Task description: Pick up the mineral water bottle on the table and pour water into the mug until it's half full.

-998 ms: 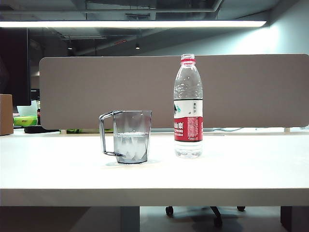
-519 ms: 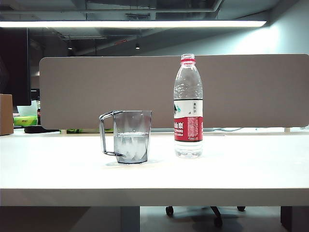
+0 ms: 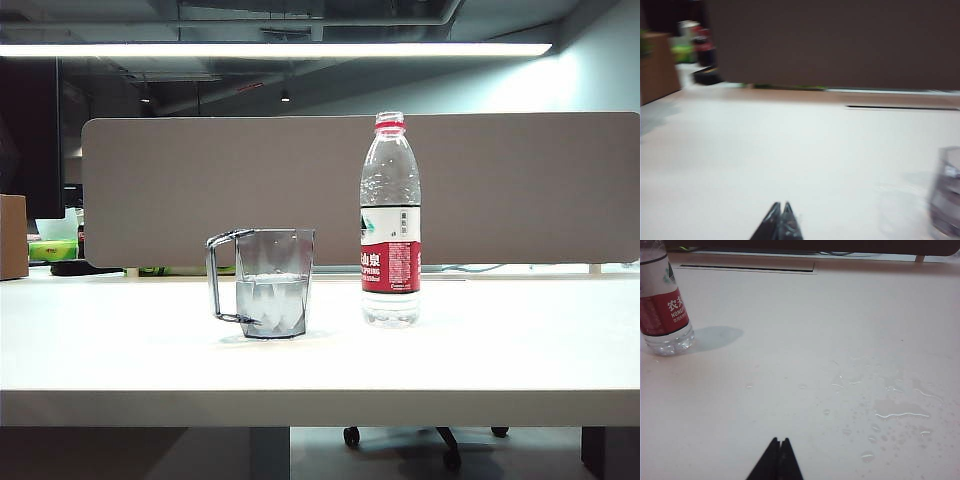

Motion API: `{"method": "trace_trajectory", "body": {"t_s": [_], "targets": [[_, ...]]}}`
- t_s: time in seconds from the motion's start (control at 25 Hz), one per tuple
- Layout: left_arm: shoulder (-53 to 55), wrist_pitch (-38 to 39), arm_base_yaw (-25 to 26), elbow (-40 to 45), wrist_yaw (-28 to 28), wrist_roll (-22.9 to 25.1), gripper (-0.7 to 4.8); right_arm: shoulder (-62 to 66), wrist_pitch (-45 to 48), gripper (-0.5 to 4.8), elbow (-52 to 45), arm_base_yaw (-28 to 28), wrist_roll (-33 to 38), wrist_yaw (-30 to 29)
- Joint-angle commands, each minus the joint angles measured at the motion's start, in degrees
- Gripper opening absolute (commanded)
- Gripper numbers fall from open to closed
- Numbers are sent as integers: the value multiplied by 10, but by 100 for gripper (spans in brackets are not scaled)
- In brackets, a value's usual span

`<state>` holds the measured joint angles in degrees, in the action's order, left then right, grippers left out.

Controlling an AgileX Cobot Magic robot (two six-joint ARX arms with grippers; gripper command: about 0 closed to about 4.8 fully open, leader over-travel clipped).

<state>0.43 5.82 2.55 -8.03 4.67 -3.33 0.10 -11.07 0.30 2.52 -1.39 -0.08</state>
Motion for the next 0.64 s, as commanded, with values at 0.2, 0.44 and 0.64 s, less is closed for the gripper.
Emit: {"method": "trace_trajectory", "body": {"t_s": [0.2,0.44,0.64], "targets": [[0,-100,0,76,-32,-21,-5,-1,6,-6,-2,0,-2,-1],[0,-94,0,76,-32,-20,-5,-1,6,-6,-2,0,-2,-1],[0,-93,0,76,-32,-20,-5,-1,6,-6,-2,0,-2,-1]]}}
